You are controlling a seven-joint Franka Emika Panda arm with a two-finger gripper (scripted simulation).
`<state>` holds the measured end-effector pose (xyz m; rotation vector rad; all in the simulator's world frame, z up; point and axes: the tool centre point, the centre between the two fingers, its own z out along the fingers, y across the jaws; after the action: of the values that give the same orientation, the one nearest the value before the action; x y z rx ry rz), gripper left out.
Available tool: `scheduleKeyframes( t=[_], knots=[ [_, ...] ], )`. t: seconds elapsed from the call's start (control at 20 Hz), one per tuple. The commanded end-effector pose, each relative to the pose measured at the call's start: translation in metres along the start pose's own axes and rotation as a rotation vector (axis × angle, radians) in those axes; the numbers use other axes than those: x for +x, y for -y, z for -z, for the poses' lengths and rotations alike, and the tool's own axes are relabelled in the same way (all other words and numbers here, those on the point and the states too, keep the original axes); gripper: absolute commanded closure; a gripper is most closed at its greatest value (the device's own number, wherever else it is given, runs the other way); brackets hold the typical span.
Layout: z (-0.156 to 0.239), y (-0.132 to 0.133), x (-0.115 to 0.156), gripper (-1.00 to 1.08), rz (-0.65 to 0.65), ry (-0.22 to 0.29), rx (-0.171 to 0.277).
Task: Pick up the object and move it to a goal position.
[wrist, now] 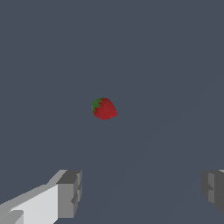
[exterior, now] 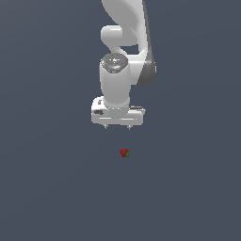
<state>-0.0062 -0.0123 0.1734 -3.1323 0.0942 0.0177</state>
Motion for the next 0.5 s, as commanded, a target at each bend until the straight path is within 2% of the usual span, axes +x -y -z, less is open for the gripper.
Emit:
scheduleKeyframes(
  t=[0.0, 0.45],
  knots=[
    [0.000, 0.000, 0.000, -0.92, 0.000, 0.000, 0.000],
    [-0.001, -0.013, -0.004, -0.92, -0.012, 0.021, -0.025]
  ],
)
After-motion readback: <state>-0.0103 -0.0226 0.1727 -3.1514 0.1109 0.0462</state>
